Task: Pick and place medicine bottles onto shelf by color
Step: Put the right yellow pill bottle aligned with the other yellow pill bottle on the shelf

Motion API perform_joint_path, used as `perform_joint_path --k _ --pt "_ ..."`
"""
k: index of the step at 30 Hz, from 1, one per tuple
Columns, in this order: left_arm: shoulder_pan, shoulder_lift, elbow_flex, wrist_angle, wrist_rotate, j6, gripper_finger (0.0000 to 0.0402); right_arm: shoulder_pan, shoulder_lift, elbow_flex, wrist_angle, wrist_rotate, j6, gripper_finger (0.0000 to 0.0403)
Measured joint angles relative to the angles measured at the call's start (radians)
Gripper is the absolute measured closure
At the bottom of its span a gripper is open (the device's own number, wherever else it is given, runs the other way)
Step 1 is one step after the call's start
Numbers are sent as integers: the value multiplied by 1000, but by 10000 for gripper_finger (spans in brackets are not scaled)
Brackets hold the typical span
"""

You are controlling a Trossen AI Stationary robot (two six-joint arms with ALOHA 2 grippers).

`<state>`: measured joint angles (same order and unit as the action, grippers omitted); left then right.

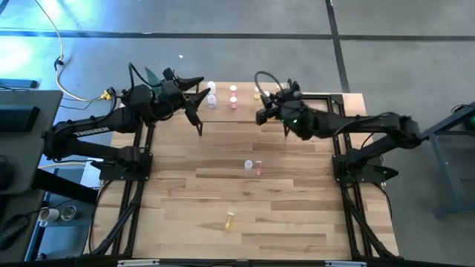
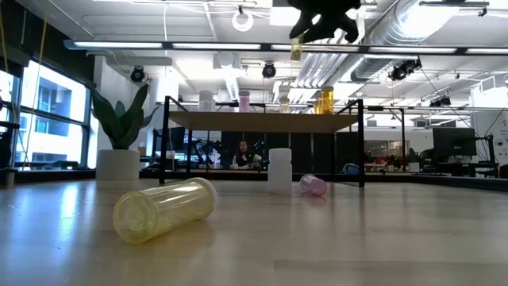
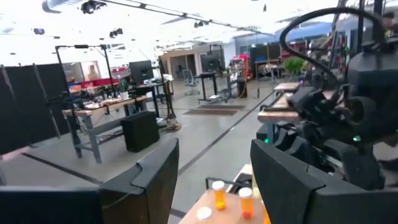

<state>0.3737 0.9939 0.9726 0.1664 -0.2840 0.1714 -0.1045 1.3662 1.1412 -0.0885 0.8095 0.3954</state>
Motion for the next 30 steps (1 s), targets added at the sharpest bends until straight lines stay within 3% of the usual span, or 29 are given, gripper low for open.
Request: perform_joint_path --k 5,12,20,25,30 --pt "0 0 0 -47 -19 51 213 42 106 0 120 129 1 311" --pt "0 0 0 -81 -92 87 213 46 241 5 279 177 23 311" --pt "0 0 0 -114 -94 112 213 9 291 112 172 209 9 311" --pt "0 0 0 -121 -94 112 213 -23 291 167 -39 202 160 311" --pt "0 0 0 -122 -94 111 213 -27 304 167 -128 143 244 311"
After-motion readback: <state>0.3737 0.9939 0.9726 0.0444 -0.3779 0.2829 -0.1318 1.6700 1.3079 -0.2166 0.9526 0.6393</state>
